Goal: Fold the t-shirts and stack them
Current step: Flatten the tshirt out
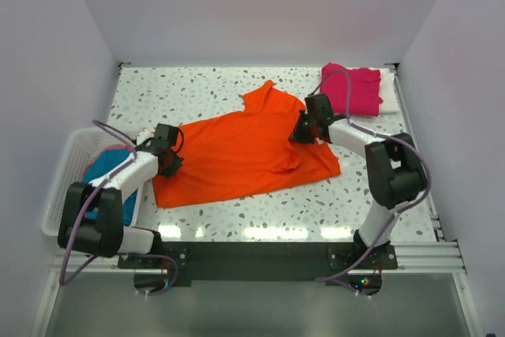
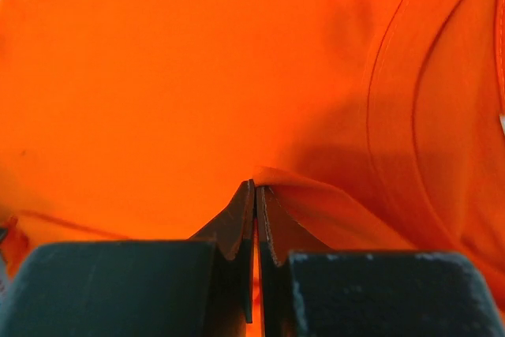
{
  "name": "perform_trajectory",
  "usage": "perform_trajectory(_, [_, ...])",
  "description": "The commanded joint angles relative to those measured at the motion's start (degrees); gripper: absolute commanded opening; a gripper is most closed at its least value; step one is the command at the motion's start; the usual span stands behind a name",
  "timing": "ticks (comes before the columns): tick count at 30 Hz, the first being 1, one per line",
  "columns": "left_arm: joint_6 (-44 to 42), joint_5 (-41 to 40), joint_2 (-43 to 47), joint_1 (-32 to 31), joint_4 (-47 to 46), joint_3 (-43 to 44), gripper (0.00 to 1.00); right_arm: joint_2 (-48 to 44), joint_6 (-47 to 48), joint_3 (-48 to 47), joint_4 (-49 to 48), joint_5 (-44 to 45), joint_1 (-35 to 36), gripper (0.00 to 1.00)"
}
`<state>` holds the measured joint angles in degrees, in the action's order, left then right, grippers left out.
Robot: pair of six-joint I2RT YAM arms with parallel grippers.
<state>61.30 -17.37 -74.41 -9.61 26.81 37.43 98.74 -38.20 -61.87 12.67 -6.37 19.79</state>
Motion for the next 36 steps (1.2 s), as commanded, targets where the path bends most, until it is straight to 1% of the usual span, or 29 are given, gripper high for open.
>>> perform_trajectory(1, [3.04,-6.89,-8.95,-1.64,-2.99,7.10,0.00,6.70,-1.18,-4.40,-3.26,3.03,-0.19,0.00])
perform_trajectory(3, [2.52,-7.77,-13.72,-1.82,-1.85,10.63,0.00,8.74,-1.79,-5.63,-3.00,3.82,-0.28,0.00])
perform_trajectory(4, [2.25,-7.95,-18.01,-1.82,-1.50,14.30,0.00,10.14,-2.32,-6.07,-2.82,4.34,-0.37,0.00])
perform_trajectory(6, [1.02,-8.65,-22.16,-1.82,-1.06,18.01,0.00,11.73,-2.85,-7.91,-2.38,4.79,-0.89,0.00])
perform_trajectory(7, [0.67,-8.74,-26.18,-1.82,-0.71,21.77,0.00,13.83,-3.20,-8.88,-1.51,5.05,-1.24,0.00])
perform_trajectory(10, [-1.00,-8.65,-34.29,-1.82,1.05,29.78,0.00,18.22,-3.73,-13.97,0.95,4.62,-2.82,0.00])
perform_trajectory(11, [-1.53,-8.39,-36.22,-1.82,1.75,31.89,0.00,19.20,-3.90,-16.42,1.30,4.35,-3.79,0.00])
perform_trajectory(12, [-3.01,-8.04,-39.81,-1.82,1.67,35.92,0.00,20.34,-4.17,-17.75,1.74,4.18,-4.32,0.00])
perform_trajectory(14, [-4.07,-7.69,-43.34,-1.82,2.28,40.33,0.00,23.51,-4.69,-21.79,2.80,3.91,-5.90,0.00])
perform_trajectory(15, [-5.39,-7.51,-46.75,-1.82,2.28,44.62,0.00,24.65,-4.78,-23.46,2.98,3.91,-6.43,0.00])
perform_trajectory(17, [-6.71,-6.81,-50.29,-1.64,2.90,49.56,0.00,28.32,-5.13,-29.43,5.34,3.82,-7.83,0.00])
perform_trajectory(18, [-7.94,-6.37,-53.79,-1.21,3.25,54.89,0.00,29.48,-5.57,-31.37,6.05,3.82,-8.19,0.00])
perform_trajectory(20, [-9.44,-3.40,-57.14,-0.59,3.16,60.10,0.00,32.99,-6.01,-37.34,7.89,4.17,-9.15,0.00])
perform_trajectory(21, [-10.83,-2.33,-60.12,0.28,3.42,65.26,0.00,34.31,-6.45,-39.36,8.60,4.17,-9.50,0.00])
perform_trajectory(22, [-10.94,-1.80,-61.45,0.64,4.30,67.84,0.00,35.37,-6.54,-43.04,9.73,3.83,-10.03,0.00])
perform_trajectory(24, [-12.16,0.05,-63.04,1.95,5.71,72.67,0.00,37.30,-6.28,-45.96,10.18,2.51,-10.47,0.00])
perform_trajectory(26, [-12.17,0.49,-61.83,2.57,6.76,72.88,0.00,36.79,-5.23,-48.00,11.41,2.24,-10.56,0.00])
perform_trajectory(27, [-12.17,0.49,-58.86,3.01,6.24,70.09,0.00,34.79,-4.61,-47.48,10.63,2.15,-10.48,0.00])
perform_trajectory(29, [-11.99,0.66,-54.63,3.54,3.97,65.51,0.00,31.79,-4.52,-43.44,8.88,1.98,-10.48,0.00])
perform_trajectory(30, [-11.47,0.93,-50.09,4.24,3.17,60.27,0.00,30.47,-4.17,-42.12,8.43,1.98,-10.48,0.00])
perform_trajectory(32, [-10.85,2.07,-45.32,4.94,1.15,54.79,0.00,25.38,-3.55,-37.12,7.55,1.89,-10.48,0.00])
perform_trajectory(33, [-10.41,2.25,-40.86,5.64,0.79,50.16,0.00,23.10,-3.38,-35.10,6.33,2.06,-10.56,0.00])
perform_trajectory(34, [-10.15,2.34,-38.72,5.82,0.53,48.02,0.00,19.16,-3.20,-30.81,5.80,2.33,-10.48,0.00])
perform_trajectory(35, [-10.23,2.34,-36.53,6.09,0.00,45.91,0.00,16.69,-3.11,-28.68,5.27,2.59,-10.48,0.00])
perform_trajectory(36, [-10.23,2.34,-32.24,6.35,0.00,41.97,0.00,14.57,-2.94,-26.49,4.65,2.68,-10.48,0.00])
